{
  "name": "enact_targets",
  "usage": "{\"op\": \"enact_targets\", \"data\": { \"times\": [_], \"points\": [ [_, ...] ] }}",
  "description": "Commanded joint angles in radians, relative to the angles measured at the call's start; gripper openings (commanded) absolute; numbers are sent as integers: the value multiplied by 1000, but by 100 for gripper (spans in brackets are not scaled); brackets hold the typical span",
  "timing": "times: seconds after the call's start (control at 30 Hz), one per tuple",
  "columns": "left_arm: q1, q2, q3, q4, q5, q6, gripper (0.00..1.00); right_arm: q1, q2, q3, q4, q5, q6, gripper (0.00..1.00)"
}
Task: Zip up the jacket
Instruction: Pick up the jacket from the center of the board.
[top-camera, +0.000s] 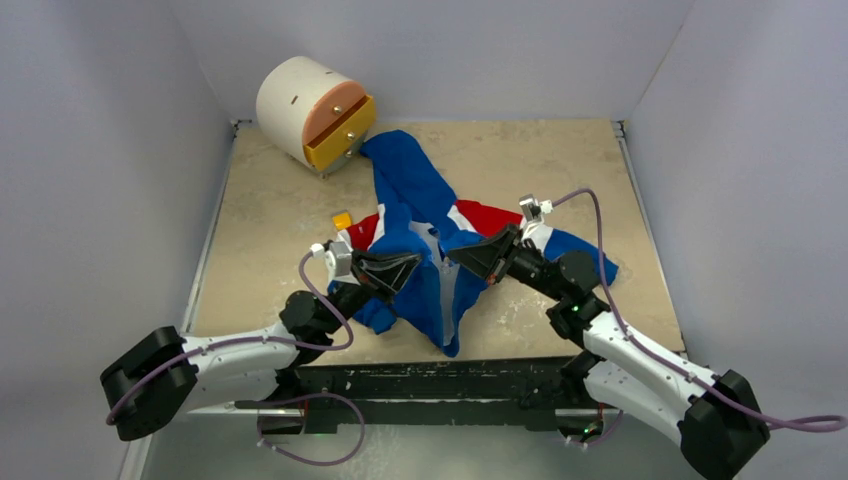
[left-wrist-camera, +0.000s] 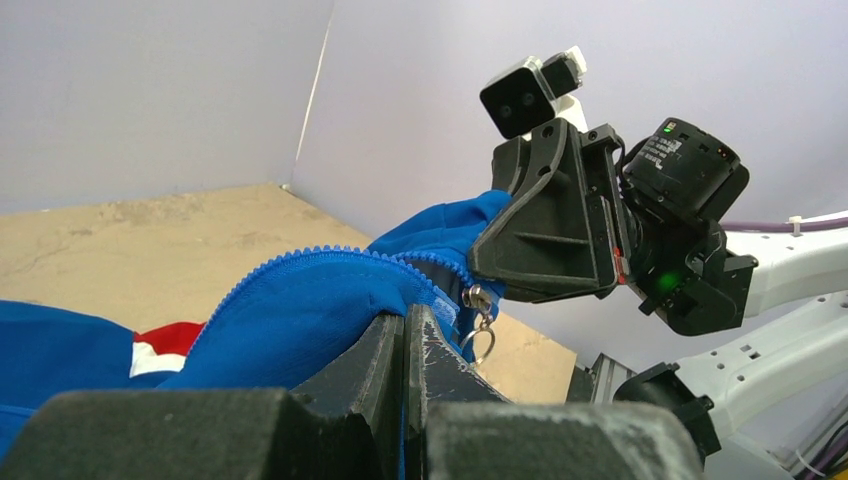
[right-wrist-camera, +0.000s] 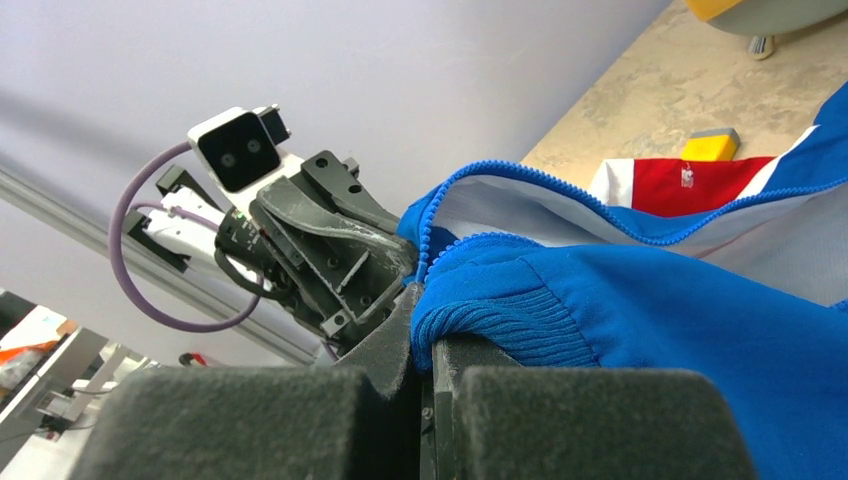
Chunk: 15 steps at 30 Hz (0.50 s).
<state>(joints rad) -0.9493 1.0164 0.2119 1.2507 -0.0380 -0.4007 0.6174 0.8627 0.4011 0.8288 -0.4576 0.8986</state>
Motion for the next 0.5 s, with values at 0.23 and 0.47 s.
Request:
{"op": "enact_targets", "data": {
  "times": [0.23, 0.47],
  "points": [
    [4, 25, 62, 73, 28, -5, 0, 13, 16, 27, 80, -3, 18, 0],
    [4, 44, 65, 76, 58, -22, 0, 15, 19, 27, 86, -5, 26, 0]
  ]
}}
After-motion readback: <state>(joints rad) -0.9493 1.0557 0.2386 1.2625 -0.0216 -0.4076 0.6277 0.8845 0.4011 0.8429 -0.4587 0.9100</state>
